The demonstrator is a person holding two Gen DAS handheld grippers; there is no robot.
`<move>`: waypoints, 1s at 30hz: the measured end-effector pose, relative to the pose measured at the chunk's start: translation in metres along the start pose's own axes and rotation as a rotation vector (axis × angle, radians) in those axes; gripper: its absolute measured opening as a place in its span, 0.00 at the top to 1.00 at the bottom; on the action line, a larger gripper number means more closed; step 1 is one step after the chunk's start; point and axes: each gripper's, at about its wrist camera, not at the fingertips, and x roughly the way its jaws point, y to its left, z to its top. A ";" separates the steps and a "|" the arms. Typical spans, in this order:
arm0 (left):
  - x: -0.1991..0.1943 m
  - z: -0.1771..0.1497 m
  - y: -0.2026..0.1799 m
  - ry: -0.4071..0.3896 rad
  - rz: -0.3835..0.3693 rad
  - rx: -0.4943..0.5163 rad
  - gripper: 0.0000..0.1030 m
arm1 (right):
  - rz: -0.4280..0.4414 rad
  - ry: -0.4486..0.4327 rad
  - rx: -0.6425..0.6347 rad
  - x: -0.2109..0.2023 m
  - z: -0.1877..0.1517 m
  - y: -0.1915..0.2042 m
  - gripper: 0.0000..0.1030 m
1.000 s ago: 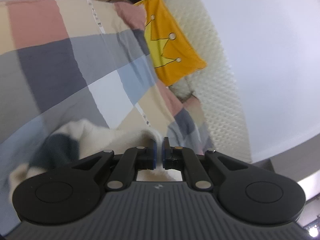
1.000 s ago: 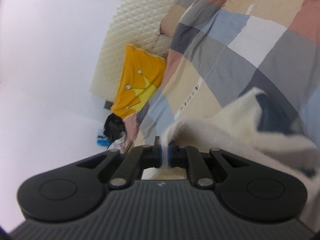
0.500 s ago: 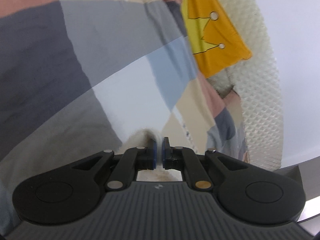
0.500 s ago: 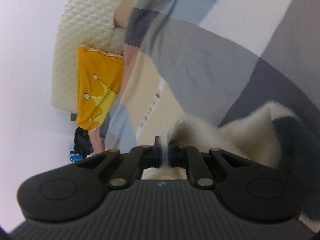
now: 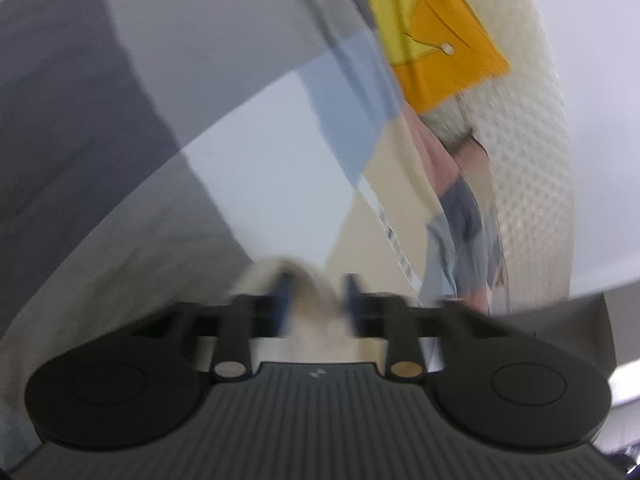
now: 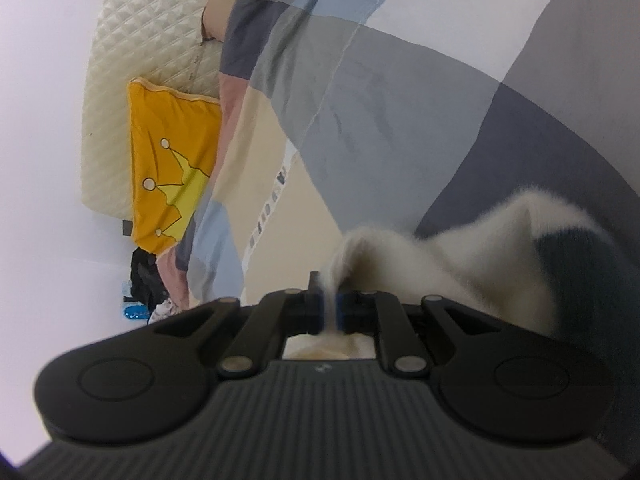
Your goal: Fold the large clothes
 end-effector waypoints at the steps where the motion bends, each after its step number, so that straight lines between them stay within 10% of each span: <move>1: -0.006 -0.001 -0.007 0.009 -0.005 0.025 0.31 | 0.003 0.010 0.006 -0.003 -0.001 0.003 0.86; 6: -0.035 -0.013 -0.049 0.015 -0.014 0.223 0.30 | 0.051 0.015 -0.001 -0.027 -0.005 0.020 0.31; 13: -0.013 -0.045 -0.097 0.107 0.196 0.543 0.29 | -0.060 0.047 -0.201 -0.042 -0.007 0.057 0.30; 27: 0.060 -0.024 -0.067 0.063 0.423 0.185 0.32 | -0.424 0.121 -0.565 0.041 -0.017 0.090 0.39; 30: 0.068 -0.022 -0.054 0.035 0.514 0.147 0.63 | -0.518 0.094 -0.573 0.055 -0.015 0.077 0.65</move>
